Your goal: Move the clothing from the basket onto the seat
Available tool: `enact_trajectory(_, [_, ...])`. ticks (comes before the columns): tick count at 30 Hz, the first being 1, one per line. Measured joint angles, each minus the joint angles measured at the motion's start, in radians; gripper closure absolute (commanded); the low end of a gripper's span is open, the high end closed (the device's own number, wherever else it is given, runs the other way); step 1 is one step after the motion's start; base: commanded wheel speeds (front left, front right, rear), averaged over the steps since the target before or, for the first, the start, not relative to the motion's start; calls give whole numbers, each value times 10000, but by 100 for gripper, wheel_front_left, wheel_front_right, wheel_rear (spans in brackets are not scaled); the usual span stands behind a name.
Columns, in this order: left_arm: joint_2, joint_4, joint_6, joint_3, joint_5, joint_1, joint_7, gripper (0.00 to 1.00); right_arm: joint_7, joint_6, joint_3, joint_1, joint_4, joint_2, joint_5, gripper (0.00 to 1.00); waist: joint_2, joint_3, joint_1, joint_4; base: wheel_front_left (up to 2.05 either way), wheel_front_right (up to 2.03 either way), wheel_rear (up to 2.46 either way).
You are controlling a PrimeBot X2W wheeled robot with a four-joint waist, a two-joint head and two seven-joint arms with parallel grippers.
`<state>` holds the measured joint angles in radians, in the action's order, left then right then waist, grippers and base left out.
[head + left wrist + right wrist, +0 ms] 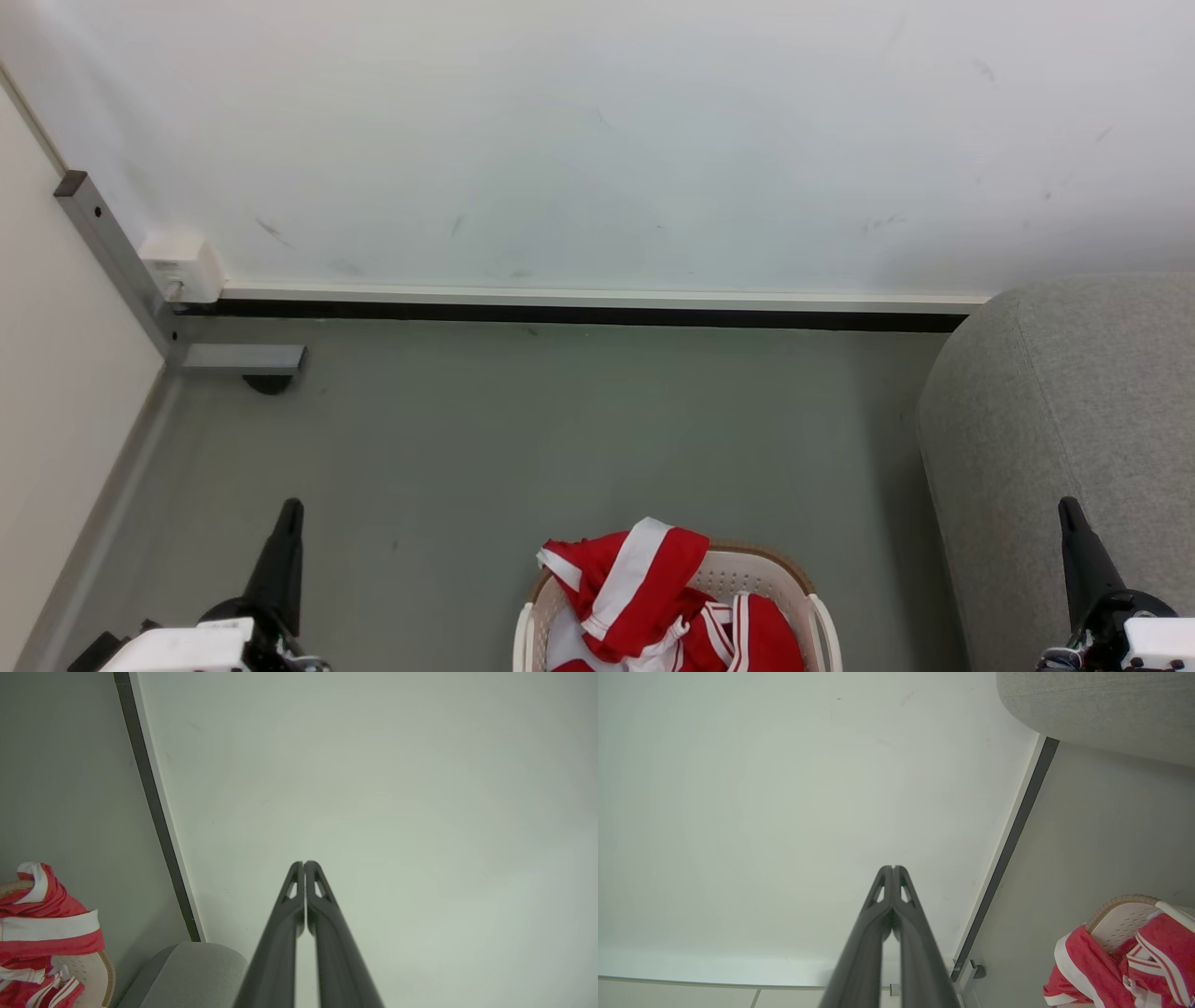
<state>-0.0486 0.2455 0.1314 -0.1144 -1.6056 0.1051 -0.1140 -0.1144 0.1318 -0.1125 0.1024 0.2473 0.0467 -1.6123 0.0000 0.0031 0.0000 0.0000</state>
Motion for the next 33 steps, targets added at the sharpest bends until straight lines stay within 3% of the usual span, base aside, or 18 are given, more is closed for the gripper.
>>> enact_trajectory(11, [2, 23, 0, 2, 4, -11, 4, 100, 0, 0, 2, -12, 25, -8, 0, 100, 0, 0, 0, 0, 0, 0, 0])
enact_trajectory(12, [19, 88, 0, 6, 6, -58, 10, 0, 8, 0, 10, -54, 90, -35, 0, 0, 0, 0, 0, 0, 0, 0, 0])
enact_trajectory(26, [109, 439, -4, 242, 510, -408, 468, 0, 466, 0, 424, -424, 385, -151, 815, 0, 0, 8, 0, -1, 0, 0, 0])
enact_trajectory(33, [105, 431, -10, 251, 1687, -408, 821, 0, 836, 0, 729, -418, 127, -117, 2681, 0, 0, 19, 0, -2, 0, 0, 0])
